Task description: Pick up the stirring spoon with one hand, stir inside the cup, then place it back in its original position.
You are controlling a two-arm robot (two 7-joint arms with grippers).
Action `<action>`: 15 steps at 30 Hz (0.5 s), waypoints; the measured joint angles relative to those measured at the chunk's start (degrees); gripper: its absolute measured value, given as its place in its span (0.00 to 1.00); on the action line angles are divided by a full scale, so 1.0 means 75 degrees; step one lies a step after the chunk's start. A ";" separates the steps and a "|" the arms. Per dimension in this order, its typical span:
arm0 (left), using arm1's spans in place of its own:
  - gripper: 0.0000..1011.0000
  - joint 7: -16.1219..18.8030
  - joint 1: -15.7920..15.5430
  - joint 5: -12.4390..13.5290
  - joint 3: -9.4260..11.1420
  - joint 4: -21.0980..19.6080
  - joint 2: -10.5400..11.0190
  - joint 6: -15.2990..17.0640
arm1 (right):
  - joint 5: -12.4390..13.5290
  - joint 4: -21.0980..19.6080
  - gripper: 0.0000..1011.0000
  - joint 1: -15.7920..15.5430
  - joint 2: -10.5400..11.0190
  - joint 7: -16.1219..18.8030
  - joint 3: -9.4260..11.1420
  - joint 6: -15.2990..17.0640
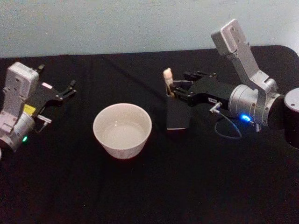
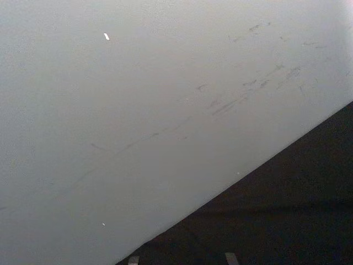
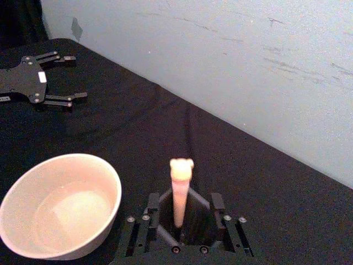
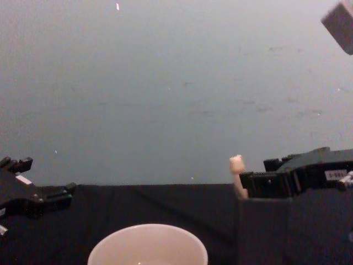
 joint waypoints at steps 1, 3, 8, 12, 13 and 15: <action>0.99 0.0000 0.0000 0.0000 0.0000 0.0000 0.0000 0.0000 | 0.0001 -0.0001 0.58 0.0000 0.0000 0.0000 0.0000 0.0000; 0.99 0.0000 0.0000 0.0000 0.0000 0.0000 0.0000 0.0000 | 0.0002 -0.0002 0.66 0.0000 0.0001 0.0000 0.0000 -0.0001; 0.99 0.0000 0.0000 0.0000 0.0000 0.0000 0.0000 0.0000 | 0.0006 -0.0003 0.78 0.0000 0.0002 0.0000 0.0000 -0.0004; 0.99 0.0000 0.0000 0.0000 0.0000 0.0000 0.0000 0.0000 | 0.0008 -0.0003 0.91 0.0000 0.0002 0.0000 0.0000 -0.0004; 0.99 0.0000 0.0000 0.0000 0.0000 0.0001 0.0000 0.0000 | 0.0009 -0.0003 0.93 0.0000 0.0002 0.0000 -0.0001 -0.0004; 0.99 0.0000 0.0000 0.0000 0.0000 0.0001 0.0000 0.0000 | 0.0010 -0.0004 0.99 0.0000 0.0001 0.0000 -0.0001 -0.0005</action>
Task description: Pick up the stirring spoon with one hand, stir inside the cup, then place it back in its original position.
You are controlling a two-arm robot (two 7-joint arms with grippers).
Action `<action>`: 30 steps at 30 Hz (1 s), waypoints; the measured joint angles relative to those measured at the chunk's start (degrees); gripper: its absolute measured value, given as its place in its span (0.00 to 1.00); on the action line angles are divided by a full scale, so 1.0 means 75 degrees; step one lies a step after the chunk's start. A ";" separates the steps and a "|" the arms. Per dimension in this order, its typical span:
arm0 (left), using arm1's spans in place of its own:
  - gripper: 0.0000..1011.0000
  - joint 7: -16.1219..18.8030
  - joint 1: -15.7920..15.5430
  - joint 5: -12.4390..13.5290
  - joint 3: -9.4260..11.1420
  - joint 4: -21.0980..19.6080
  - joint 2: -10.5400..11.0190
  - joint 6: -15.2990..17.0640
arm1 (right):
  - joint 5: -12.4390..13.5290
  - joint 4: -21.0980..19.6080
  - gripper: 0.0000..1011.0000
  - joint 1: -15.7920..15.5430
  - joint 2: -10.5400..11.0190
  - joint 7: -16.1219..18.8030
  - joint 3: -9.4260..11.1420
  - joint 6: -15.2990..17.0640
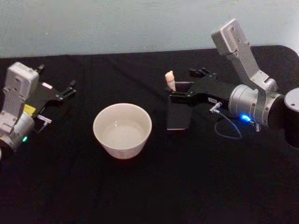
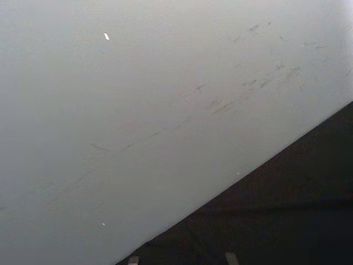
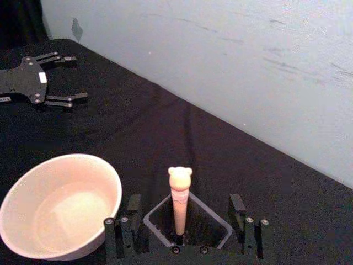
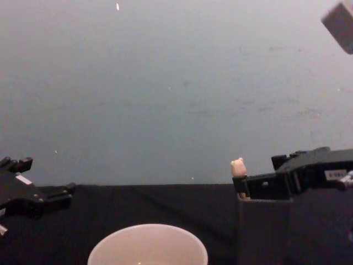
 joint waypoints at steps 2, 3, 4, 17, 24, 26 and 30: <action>0.99 0.0000 0.0000 0.0000 0.0000 0.0000 0.0000 0.0000 | 0.0005 0.0000 0.99 0.0001 -0.0017 0.0009 0.0020 -0.0022; 0.99 0.0000 0.0000 0.0000 0.0000 -0.0001 0.0000 0.0000 | 0.0024 -0.0004 0.99 0.0011 -0.0061 0.0016 0.0075 -0.0088; 0.99 0.0000 0.0000 0.0000 0.0000 0.0000 0.0000 0.0000 | 0.0038 -0.0007 0.99 0.0016 -0.0087 0.0017 0.0109 -0.0133; 0.99 0.0000 0.0000 0.0000 0.0000 0.0000 0.0000 -0.0001 | -0.0377 0.0229 0.99 -0.0165 -0.0759 -0.1110 0.0753 -0.1262; 0.99 0.0000 0.0000 0.0000 0.0000 0.0000 0.0000 0.0000 | -0.1051 0.0869 0.99 -0.0329 -0.1050 -0.1893 0.0833 -0.1752; 0.99 0.0000 0.0000 0.0000 0.0000 0.0000 0.0000 0.0000 | -0.1180 0.1023 0.99 -0.0350 -0.1104 -0.2007 0.0834 -0.1877; 0.99 0.0000 0.0000 0.0000 0.0000 0.0000 0.0000 0.0000 | -0.1423 0.1452 0.99 -0.0373 -0.1247 -0.2179 0.0841 -0.2126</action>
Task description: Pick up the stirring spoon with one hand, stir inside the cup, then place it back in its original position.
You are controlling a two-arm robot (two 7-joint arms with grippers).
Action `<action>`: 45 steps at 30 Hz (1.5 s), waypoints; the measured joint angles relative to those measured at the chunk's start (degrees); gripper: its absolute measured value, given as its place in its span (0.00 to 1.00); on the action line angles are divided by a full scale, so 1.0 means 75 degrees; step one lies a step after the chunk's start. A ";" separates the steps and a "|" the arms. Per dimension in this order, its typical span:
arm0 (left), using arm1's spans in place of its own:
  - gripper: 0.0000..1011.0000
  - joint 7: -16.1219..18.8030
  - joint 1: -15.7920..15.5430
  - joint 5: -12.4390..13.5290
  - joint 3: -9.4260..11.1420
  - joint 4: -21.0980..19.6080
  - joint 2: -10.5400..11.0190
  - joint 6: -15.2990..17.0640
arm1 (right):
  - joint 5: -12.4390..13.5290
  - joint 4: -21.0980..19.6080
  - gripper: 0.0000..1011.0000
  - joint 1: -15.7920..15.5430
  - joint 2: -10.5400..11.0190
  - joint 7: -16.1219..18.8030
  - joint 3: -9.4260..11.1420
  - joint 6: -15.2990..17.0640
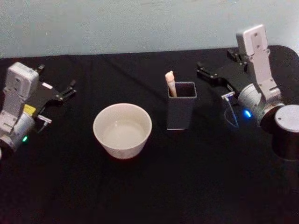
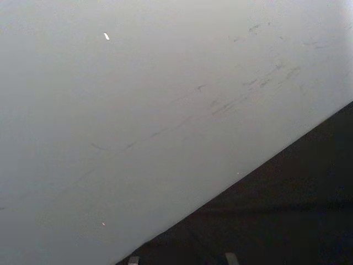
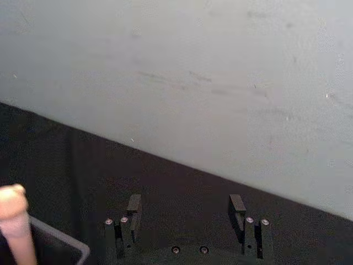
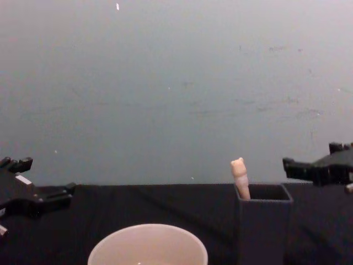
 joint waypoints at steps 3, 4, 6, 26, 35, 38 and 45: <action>0.99 0.0000 0.0000 0.0000 0.0000 0.0000 0.0000 0.0000 | -0.0122 0.0199 0.99 0.0003 -0.0070 -0.0037 0.0002 -0.0066; 0.99 0.0000 0.0000 0.0000 0.0000 0.0000 0.0000 0.0000 | -0.0151 0.0251 0.99 0.0009 -0.0085 -0.0037 0.0002 -0.0067; 0.99 0.0000 0.0000 0.0000 0.0000 0.0000 0.0000 0.0000 | -0.0220 0.0377 0.99 0.0037 -0.0121 -0.0030 -0.0002 -0.0027; 0.99 -0.0001 0.0000 0.0000 0.0000 0.0000 0.0000 0.0000 | -0.0271 0.0495 0.99 0.0078 -0.0162 0.0029 -0.0010 0.0093; 0.99 0.0000 0.0000 0.0000 0.0000 0.0000 0.0000 0.0000 | -0.0271 0.0488 0.99 0.0072 -0.0156 0.0024 -0.0010 0.0077; 0.99 0.0000 0.0000 0.0000 0.0000 0.0000 0.0000 0.0000 | -0.0271 0.0486 0.99 0.0071 -0.0156 0.0022 -0.0010 0.0075; 0.99 0.0000 0.0000 0.0000 0.0000 0.0000 0.0000 0.0000 | -0.0271 0.0481 0.99 0.0070 -0.0155 0.0017 -0.0010 0.0071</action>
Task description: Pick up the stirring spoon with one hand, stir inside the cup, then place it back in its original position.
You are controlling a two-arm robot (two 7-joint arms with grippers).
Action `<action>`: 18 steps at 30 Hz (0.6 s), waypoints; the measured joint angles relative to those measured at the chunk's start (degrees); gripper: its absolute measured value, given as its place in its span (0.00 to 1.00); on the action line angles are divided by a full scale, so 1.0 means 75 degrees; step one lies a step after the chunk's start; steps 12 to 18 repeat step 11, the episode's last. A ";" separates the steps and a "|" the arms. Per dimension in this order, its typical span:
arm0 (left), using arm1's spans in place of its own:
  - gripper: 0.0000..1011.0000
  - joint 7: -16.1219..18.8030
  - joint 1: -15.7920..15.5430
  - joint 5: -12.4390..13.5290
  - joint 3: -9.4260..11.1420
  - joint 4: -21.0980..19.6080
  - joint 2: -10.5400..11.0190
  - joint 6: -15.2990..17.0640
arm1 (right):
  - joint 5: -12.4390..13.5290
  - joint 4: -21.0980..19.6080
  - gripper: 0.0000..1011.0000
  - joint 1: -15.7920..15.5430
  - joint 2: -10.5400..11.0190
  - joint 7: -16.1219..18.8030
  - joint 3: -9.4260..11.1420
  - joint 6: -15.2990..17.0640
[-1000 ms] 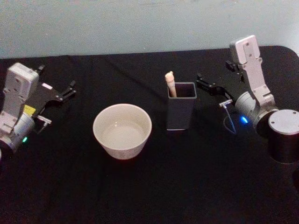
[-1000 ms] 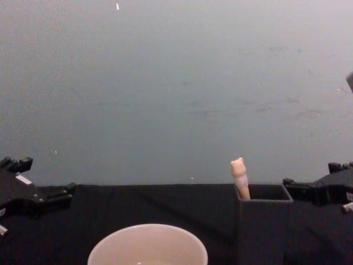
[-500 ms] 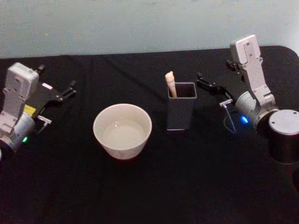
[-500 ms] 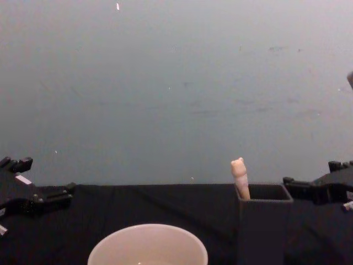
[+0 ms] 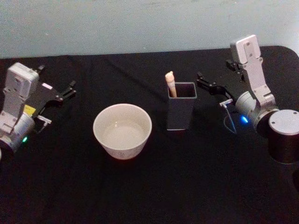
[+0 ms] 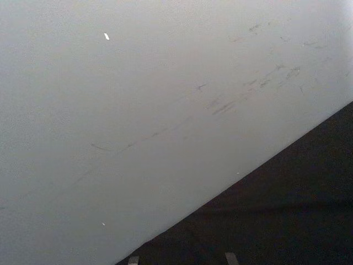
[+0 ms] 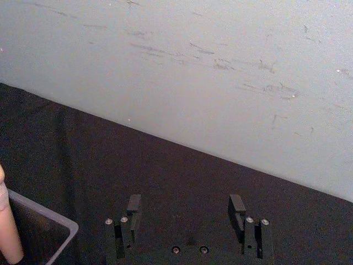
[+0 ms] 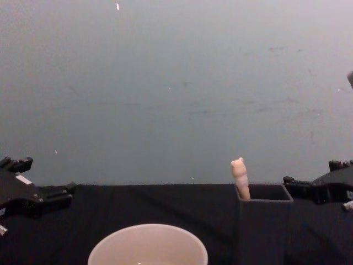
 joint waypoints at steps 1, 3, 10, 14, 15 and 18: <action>0.99 0.0000 0.0000 0.0000 0.0000 0.0000 0.0000 0.0000 | 0.0000 0.0000 0.99 0.0000 0.0000 -0.0001 0.0000 -0.0001; 0.99 0.0000 0.0000 0.0000 0.0000 0.0000 0.0000 0.0000 | 0.0000 0.0000 0.99 0.0000 0.0000 -0.0002 0.0000 -0.0003; 0.99 0.0000 0.0000 0.0000 0.0000 0.0000 0.0000 0.0000 | 0.0000 0.0000 0.99 0.0000 0.0000 -0.0004 0.0000 -0.0005; 0.99 0.0000 0.0000 0.0000 0.0000 0.0000 0.0000 0.0000 | 0.0000 0.0000 0.99 0.0000 0.0000 -0.0004 0.0000 -0.0005; 0.99 0.0000 0.0000 0.0000 0.0000 0.0000 0.0000 0.0000 | 0.0000 0.0000 0.99 0.0000 0.0000 -0.0004 0.0000 -0.0005; 0.99 0.0000 0.0000 0.0000 0.0000 0.0000 0.0000 0.0000 | 0.0000 0.0000 0.99 0.0000 0.0000 -0.0004 0.0000 -0.0005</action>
